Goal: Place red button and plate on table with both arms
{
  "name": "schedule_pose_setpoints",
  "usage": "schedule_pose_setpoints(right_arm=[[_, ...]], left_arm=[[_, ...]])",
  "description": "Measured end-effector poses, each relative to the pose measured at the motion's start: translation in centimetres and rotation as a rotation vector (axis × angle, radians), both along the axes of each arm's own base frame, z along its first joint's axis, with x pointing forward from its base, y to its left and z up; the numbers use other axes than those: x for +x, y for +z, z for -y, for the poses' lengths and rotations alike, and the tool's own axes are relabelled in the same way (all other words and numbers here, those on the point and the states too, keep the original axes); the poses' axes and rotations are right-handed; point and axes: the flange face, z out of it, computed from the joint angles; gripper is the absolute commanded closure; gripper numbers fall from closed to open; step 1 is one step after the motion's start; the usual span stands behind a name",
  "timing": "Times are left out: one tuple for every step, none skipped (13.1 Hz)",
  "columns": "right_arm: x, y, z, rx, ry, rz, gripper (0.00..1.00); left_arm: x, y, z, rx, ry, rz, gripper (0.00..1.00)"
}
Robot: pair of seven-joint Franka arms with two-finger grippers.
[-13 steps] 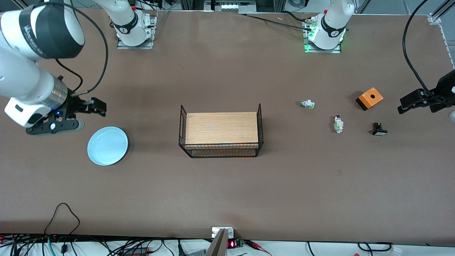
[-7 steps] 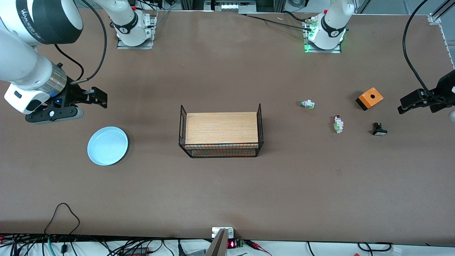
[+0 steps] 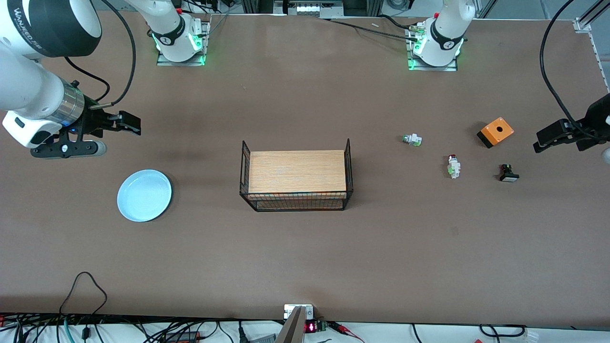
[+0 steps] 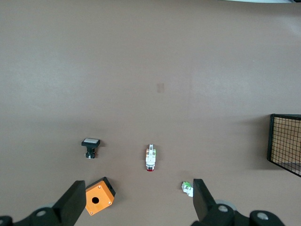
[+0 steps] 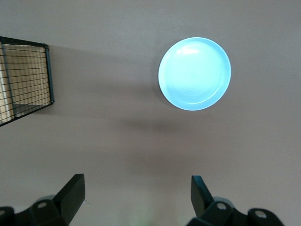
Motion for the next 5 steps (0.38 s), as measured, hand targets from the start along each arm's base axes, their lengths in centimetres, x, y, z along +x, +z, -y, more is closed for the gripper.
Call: schedule_pose_setpoints(right_arm=[[0.1,-0.1,0.5,-0.006,-0.003,-0.004,0.0],[0.1,-0.3,0.9,-0.007,-0.004,-0.01,0.0],[0.2,-0.5,1.3,-0.008,-0.005,-0.021,0.0],[0.1,-0.7,1.5,-0.009,-0.007,-0.03,0.0],[0.1,-0.8,1.5,-0.009,-0.007,-0.035,0.0]], left_arm=[[0.0,0.0,0.0,0.0,0.0,0.0,0.0],[0.0,0.0,0.0,0.0,0.0,0.0,0.0],[0.0,0.0,0.0,0.0,0.0,0.0,0.0],[0.0,0.0,0.0,0.0,0.0,0.0,0.0],[0.0,0.0,0.0,0.0,0.0,0.0,0.0]])
